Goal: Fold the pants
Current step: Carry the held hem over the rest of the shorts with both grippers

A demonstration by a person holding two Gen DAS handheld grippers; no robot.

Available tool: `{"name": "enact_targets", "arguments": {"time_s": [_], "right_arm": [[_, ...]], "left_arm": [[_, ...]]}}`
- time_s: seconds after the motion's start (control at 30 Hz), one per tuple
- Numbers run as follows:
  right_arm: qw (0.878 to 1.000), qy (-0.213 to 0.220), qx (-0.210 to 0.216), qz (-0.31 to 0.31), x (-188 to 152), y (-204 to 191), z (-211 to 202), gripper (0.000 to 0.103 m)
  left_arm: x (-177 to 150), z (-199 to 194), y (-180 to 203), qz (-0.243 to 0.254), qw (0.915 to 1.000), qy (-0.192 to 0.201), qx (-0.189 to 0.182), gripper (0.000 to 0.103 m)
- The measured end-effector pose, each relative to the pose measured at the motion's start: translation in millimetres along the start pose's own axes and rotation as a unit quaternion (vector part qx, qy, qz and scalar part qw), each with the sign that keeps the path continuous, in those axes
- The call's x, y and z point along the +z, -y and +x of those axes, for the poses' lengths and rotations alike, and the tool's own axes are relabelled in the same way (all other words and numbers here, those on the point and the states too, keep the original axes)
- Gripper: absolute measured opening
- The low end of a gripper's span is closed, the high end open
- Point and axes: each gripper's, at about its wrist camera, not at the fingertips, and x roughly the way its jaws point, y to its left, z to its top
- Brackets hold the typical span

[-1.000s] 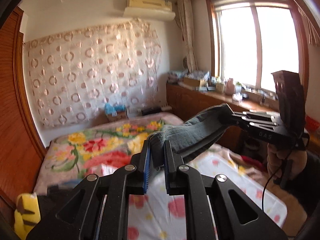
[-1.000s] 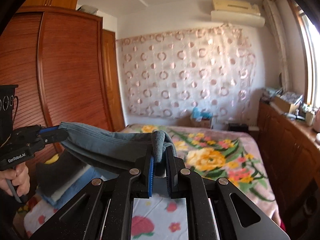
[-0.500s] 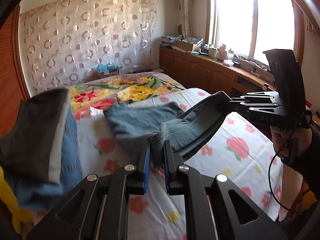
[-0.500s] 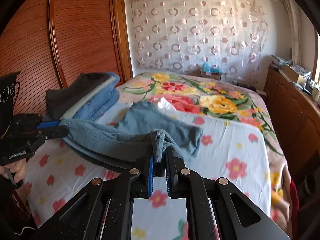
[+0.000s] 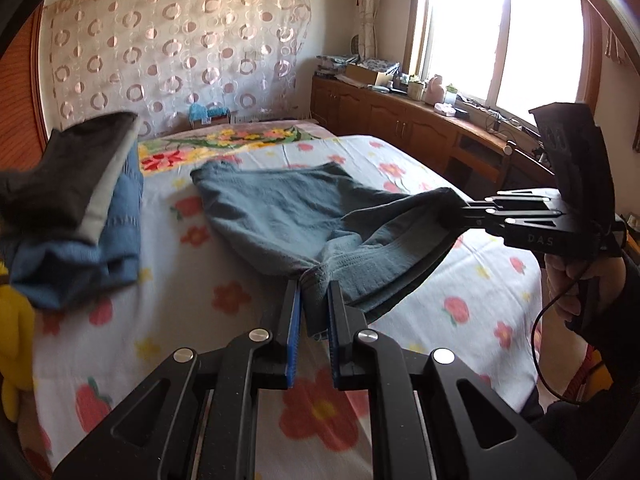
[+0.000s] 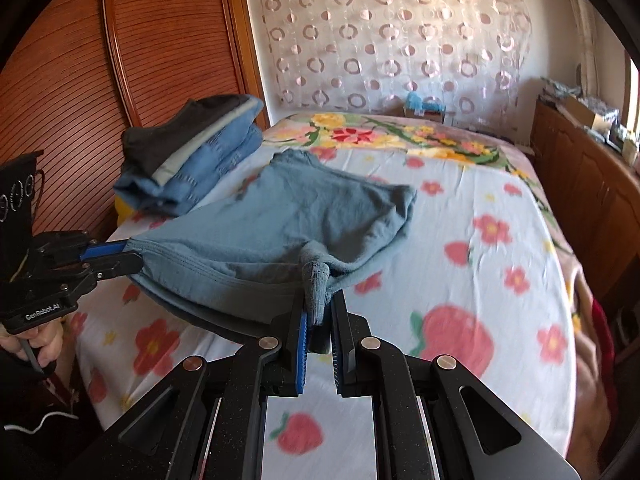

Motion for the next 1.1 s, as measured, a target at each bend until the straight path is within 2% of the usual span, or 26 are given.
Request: {"name": "enact_targets", "arguments": {"time_s": [0.33, 0.7, 0.8, 0.87, 1.1], "right_arm": [[1.000, -0.007, 0.009, 0.018, -21, 3, -12, 0.010], [0.998, -0.021, 0.019, 0.052, -36, 21, 4, 0.010], [0.998, -0.027, 0.017, 0.057, -38, 25, 9, 0.010], [0.998, -0.027, 0.018, 0.060, -38, 27, 9, 0.010], [0.997, -0.028, 0.015, 0.064, -42, 25, 14, 0.010]], "left_arm": [[-14, -9, 2, -0.010, 0.9998, -0.010, -0.011, 0.013], [-41, 15, 0, -0.026, 0.9985, -0.047, -0.012, 0.013], [-45, 22, -1, -0.030, 0.9980, -0.056, -0.004, 0.017], [-47, 24, -1, -0.035, 0.9977, -0.058, 0.001, 0.024], [-56, 29, -3, -0.047, 0.9970, -0.061, -0.001, 0.031]]}}
